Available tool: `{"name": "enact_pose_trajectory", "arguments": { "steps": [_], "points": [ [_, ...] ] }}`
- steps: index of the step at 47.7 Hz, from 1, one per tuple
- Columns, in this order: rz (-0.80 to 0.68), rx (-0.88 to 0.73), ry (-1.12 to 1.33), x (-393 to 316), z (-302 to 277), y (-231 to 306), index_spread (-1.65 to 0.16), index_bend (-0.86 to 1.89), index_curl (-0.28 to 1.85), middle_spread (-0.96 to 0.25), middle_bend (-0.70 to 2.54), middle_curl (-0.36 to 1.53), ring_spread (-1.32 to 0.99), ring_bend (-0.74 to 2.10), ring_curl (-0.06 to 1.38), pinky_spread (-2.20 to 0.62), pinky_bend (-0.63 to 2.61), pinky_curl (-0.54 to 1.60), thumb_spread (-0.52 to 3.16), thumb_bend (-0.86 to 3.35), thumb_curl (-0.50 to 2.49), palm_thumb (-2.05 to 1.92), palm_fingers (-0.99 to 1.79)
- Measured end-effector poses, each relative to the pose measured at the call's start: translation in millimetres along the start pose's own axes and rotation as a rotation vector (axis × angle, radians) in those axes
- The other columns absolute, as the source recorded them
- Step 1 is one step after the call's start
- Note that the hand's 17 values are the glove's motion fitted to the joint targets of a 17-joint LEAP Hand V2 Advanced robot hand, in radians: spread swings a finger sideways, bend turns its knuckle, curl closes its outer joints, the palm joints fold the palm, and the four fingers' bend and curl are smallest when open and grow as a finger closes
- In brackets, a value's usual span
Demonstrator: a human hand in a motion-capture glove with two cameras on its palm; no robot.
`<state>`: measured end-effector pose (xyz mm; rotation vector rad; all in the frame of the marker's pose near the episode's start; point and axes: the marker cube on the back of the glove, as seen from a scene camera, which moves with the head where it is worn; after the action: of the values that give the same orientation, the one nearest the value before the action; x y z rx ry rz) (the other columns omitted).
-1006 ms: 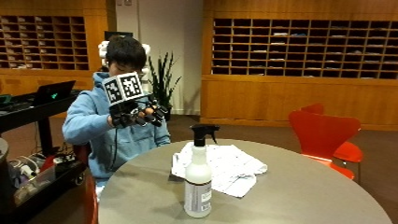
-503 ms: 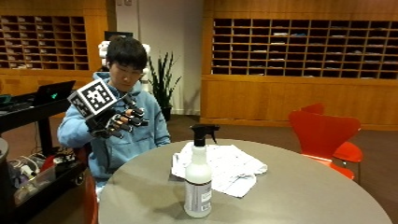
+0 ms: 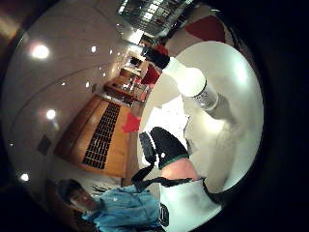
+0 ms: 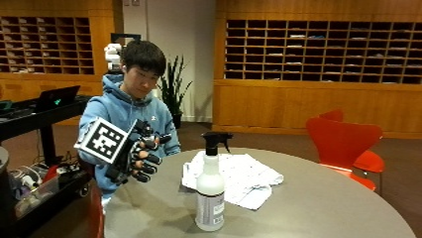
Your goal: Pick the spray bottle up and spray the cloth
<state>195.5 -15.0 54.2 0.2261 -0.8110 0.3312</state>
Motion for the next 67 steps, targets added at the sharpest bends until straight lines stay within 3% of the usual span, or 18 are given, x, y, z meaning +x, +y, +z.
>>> {"name": "enact_pose_trajectory", "arguments": {
  "steps": [28, 46, 52, 58, 67],
  "points": [
    [0.2, -0.014, -0.309, -4, 97, -84, -0.26, 0.09, 0.13, 0.04, 0.26, 0.36, 0.07, 0.48, 0.31, 0.23, 0.59, 0.37, 0.93, -0.04, 0.31, 0.46, 0.14],
    [0.242, -0.074, -0.275, -26, 131, -118, -0.17, 0.13, 0.16, 0.06, 0.29, 0.36, 0.08, 0.46, 0.3, 0.21, 0.53, 0.35, 0.83, -0.04, 0.31, 0.42, 0.15],
    [0.265, -0.046, -0.293, -33, 134, -127, -0.19, 0.24, 0.21, -0.01, 0.38, 0.38, 0.02, 0.5, 0.29, 0.2, 0.36, 0.29, 0.87, 0.02, 0.34, 0.54, 0.51],
    [0.274, -0.034, -0.348, -43, 140, -133, -0.22, 0.37, 0.29, -0.09, 0.51, 0.42, -0.09, 0.55, 0.31, 0.11, 0.14, 0.23, 0.8, 0.1, 0.43, 0.79, 1.07],
    [0.227, -0.141, -0.302, -61, 157, -135, -0.21, 0.48, 0.42, -0.1, 0.6, 0.48, -0.17, 0.53, 0.38, -0.05, 0.2, 0.27, 0.48, 0.06, 0.54, 0.91, 1.32]
  ]
}}
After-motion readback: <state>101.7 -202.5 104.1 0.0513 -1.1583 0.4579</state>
